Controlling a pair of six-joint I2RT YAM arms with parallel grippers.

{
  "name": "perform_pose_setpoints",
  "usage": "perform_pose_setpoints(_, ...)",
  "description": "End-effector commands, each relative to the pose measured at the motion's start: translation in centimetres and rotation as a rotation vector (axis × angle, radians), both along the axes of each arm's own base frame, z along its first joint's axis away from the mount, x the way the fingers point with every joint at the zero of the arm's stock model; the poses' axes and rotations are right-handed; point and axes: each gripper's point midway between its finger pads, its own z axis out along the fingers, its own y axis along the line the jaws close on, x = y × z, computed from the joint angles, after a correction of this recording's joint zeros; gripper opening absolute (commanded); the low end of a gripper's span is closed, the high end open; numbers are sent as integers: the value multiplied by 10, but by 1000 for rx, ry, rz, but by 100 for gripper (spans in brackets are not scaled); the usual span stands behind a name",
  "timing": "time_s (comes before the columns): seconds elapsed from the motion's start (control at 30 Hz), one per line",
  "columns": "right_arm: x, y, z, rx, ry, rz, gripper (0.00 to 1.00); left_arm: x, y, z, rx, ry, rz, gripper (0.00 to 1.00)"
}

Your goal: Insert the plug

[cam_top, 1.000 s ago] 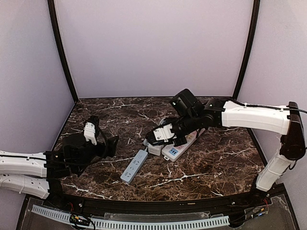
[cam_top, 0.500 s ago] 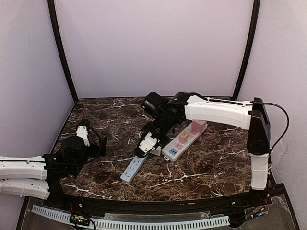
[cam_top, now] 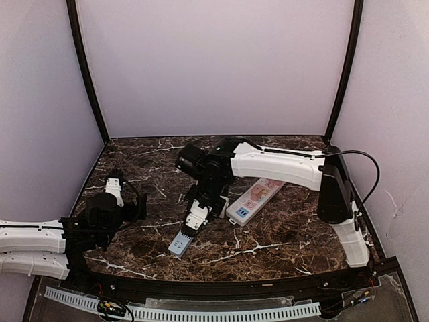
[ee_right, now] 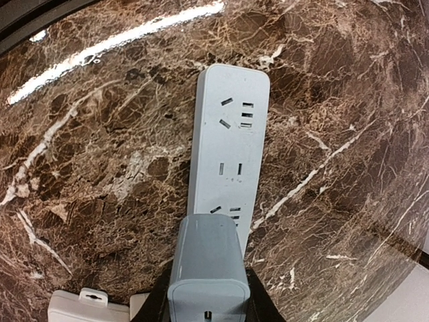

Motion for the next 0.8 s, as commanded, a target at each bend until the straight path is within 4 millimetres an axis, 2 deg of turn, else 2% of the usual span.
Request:
perform_pose_setpoints(0.0, 2, 0, -13, -38, 0, 56, 0, -2, 8, -7, 12, 2, 21, 99)
perform_pose_setpoints(0.27, 11, 11, -26, -42, -25, 69, 0, -2, 10, -10, 16, 3, 27, 99)
perform_pose_setpoints(0.77, 20, 22, -39, -28, -54, 67, 0, -4, 11, -13, 17, 5, 22, 99)
